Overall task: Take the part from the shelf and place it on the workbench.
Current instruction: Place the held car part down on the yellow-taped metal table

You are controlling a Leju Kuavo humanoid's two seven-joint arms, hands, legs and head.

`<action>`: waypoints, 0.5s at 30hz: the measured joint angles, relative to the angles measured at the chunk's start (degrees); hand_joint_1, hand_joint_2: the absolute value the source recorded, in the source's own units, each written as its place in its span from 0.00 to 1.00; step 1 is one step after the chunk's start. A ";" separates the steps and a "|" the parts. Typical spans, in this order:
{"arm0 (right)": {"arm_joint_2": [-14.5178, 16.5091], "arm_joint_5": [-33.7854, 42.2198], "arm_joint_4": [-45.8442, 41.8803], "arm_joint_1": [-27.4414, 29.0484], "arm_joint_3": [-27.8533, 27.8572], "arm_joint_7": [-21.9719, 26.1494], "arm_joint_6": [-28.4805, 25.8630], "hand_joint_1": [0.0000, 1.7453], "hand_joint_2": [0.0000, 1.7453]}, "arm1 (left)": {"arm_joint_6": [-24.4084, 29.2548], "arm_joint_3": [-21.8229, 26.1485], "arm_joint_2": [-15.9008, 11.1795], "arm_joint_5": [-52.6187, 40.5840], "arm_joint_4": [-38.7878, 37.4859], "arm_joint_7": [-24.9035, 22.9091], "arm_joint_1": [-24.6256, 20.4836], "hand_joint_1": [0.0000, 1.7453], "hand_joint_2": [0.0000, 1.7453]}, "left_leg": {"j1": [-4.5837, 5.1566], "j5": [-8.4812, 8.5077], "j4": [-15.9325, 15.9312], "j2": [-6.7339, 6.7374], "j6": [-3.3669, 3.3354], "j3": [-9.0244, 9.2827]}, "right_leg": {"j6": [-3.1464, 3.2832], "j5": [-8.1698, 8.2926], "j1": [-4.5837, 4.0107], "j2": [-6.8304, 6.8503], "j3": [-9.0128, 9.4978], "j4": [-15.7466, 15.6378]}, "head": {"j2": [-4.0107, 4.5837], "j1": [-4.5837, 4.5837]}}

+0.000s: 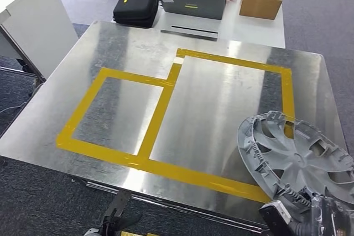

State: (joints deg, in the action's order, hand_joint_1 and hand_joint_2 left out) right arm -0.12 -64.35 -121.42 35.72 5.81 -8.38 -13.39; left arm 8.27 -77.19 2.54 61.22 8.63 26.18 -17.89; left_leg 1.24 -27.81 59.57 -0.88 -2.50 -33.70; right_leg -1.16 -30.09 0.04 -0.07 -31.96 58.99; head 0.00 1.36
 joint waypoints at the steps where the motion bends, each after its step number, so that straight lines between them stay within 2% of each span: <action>1: -0.75 1.25 1.04 -0.85 0.35 -0.04 0.54 1.00 1.00 | -0.10 -0.09 0.04 -0.04 0.00 -0.07 -0.04 0.00 1.00 | -0.03 0.00 0.05 0.01 0.09 -0.11 | -0.11 0.24 -0.13 0.02 0.14 -0.30 | 0.00 -0.07; 3: -2.00 2.71 2.85 -2.18 1.10 0.11 1.12 1.00 1.00 | -0.22 -0.34 0.07 -0.08 0.00 -0.26 -0.06 0.00 1.00 | -0.15 0.06 -0.03 0.04 0.08 -0.10 | -0.34 0.40 -0.19 0.01 0.20 -0.45 | 0.00 -0.11; 10: -3.97 5.63 6.01 -4.51 2.77 0.68 1.73 1.00 1.00 | -0.29 -0.98 -0.07 -0.26 0.00 -0.48 -0.08 0.00 1.00 | -0.22 0.17 -0.28 0.03 0.38 0.04 | -0.19 0.34 -0.27 0.02 0.22 -0.45 | 0.00 -0.13; 15: -4.49 12.19 10.31 -8.23 5.80 5.14 3.33 1.00 1.00 | -0.44 -1.52 -0.05 -1.31 0.00 -0.48 -0.12 0.00 1.00 | -0.27 0.23 -0.30 0.08 0.53 0.04 | -0.06 0.40 -0.31 -0.05 0.22 -0.45 | 0.00 -0.10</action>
State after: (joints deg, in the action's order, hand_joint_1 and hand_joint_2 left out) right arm -4.62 -52.16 -111.12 27.49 11.62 -3.24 -10.06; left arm 7.84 -78.71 2.49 59.91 8.63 25.70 -18.01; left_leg 0.97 -27.57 59.27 -0.81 -1.96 -33.66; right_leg -1.22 -29.69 -0.26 -0.12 -31.75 58.55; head 0.00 1.26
